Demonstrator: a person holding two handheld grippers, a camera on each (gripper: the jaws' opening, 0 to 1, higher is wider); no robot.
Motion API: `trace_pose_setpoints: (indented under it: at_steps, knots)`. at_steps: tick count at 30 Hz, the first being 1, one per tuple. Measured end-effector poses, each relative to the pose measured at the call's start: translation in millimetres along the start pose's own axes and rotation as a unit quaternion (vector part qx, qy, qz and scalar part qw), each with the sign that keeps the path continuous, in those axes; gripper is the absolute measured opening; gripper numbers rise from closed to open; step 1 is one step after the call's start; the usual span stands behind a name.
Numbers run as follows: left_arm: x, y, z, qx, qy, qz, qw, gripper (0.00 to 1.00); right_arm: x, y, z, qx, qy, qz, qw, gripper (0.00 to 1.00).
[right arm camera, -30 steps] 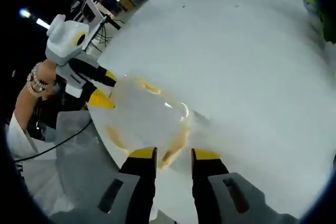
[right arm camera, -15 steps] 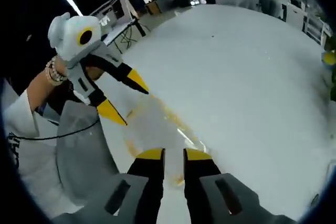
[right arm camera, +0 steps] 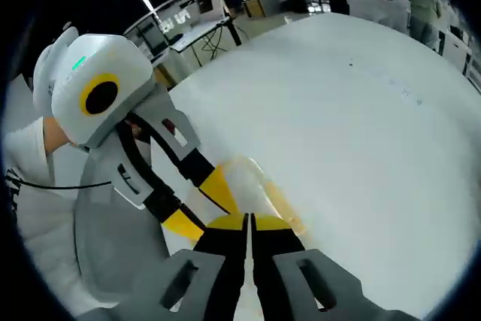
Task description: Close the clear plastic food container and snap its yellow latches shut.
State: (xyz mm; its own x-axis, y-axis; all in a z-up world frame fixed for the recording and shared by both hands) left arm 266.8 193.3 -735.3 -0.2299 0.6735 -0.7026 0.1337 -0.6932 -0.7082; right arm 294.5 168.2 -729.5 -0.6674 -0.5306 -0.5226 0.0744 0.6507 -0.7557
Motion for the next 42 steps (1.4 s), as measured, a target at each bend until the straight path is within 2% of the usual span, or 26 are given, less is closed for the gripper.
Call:
trace_pose_setpoints:
  at_steps: [6, 10, 13, 18, 21, 25, 26, 28, 29, 30, 33, 35, 36, 38, 42]
  knots:
    - [-0.6, 4.7, 2.0, 0.005, 0.005, 0.004, 1.0000, 0.04, 0.8, 4.0, 2.2, -0.002, -0.005, -0.004, 1.0000, 0.00]
    - [0.1, 9.6, 2.8, 0.002, 0.024, 0.000, 0.9997, 0.06, 1.1, 6.8, 4.4, 0.001, -0.013, -0.007, 0.9999, 0.00]
    - [0.3, 11.2, 5.9, 0.001, 0.032, -0.002, 0.9995, 0.12, -0.5, 7.7, 5.7, 0.002, -0.018, -0.003, 0.9998, 0.02]
    - [0.4, 11.7, 13.5, -0.001, 0.073, -0.005, 0.9973, 0.18, -6.1, 9.1, 11.5, 0.006, -0.022, 0.003, 0.9997, 0.10]
    - [1.8, 11.9, 15.4, -0.004, 0.087, -0.007, 0.9962, 0.22, -6.9, 10.4, 15.5, 0.011, -0.024, 0.000, 0.9996, 0.10]
    - [1.4, 10.4, 20.9, -0.002, 0.082, -0.001, 0.9966, 0.26, -10.0, 10.2, 19.1, 0.002, -0.020, -0.001, 0.9998, 0.08]
    - [1.7, 10.3, 21.9, -0.004, 0.087, 0.000, 0.9962, 0.26, -11.6, 9.5, 20.0, 0.000, -0.016, 0.002, 0.9999, 0.09]
    - [3.3, 10.6, 22.4, -0.009, 0.097, -0.003, 0.9952, 0.27, -14.2, 9.5, 23.8, 0.009, -0.015, 0.010, 0.9998, 0.17]
    - [5.3, 11.4, 22.0, -0.014, 0.108, -0.010, 0.9940, 0.28, -14.0, 10.2, 25.5, 0.011, -0.016, 0.006, 0.9998, 0.21]
    - [2.5, 11.2, 23.2, -0.014, 0.111, 0.002, 0.9937, 0.28, -12.2, 11.0, 25.6, 0.008, -0.017, -0.001, 0.9998, 0.22]
    - [2.8, 10.4, 23.4, -0.020, 0.112, -0.002, 0.9935, 0.28, -4.1, 15.8, 26.3, -0.008, -0.021, -0.031, 0.9993, 0.21]
    - [2.7, 10.3, 25.1, -0.021, 0.115, 0.000, 0.9932, 0.28, -0.5, 19.8, 29.0, -0.009, -0.025, -0.043, 0.9987, 0.24]
    - [2.7, 10.3, 25.3, -0.021, 0.114, 0.000, 0.9933, 0.28, -1.8, 20.7, 27.1, -0.024, -0.026, -0.041, 0.9985, 0.26]
    - [3.9, 11.0, 27.8, -0.016, 0.098, -0.001, 0.9951, 0.30, 3.7, 20.8, 25.4, -0.040, -0.015, -0.067, 0.9968, 0.30]
    - [2.6, 10.1, 26.6, -0.027, 0.105, 0.002, 0.9941, 0.33, 1.1, 24.0, 30.1, -0.059, 0.001, -0.076, 0.9953, 0.29]
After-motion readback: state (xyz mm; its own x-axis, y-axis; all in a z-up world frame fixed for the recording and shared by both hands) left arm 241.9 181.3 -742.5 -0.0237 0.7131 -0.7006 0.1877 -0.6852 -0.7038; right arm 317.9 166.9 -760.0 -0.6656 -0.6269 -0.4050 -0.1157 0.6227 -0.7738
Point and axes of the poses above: the point that each gripper's makers call its tool centre point, and the gripper's own axes: y roughly forward along the fingers, z roughly to its right, x roughly out of its underside, the point moved 3 cm from there along -y, roughly backward along the fingers, and after that the axes turned 5 degrees about y, right-handed, at the moved point
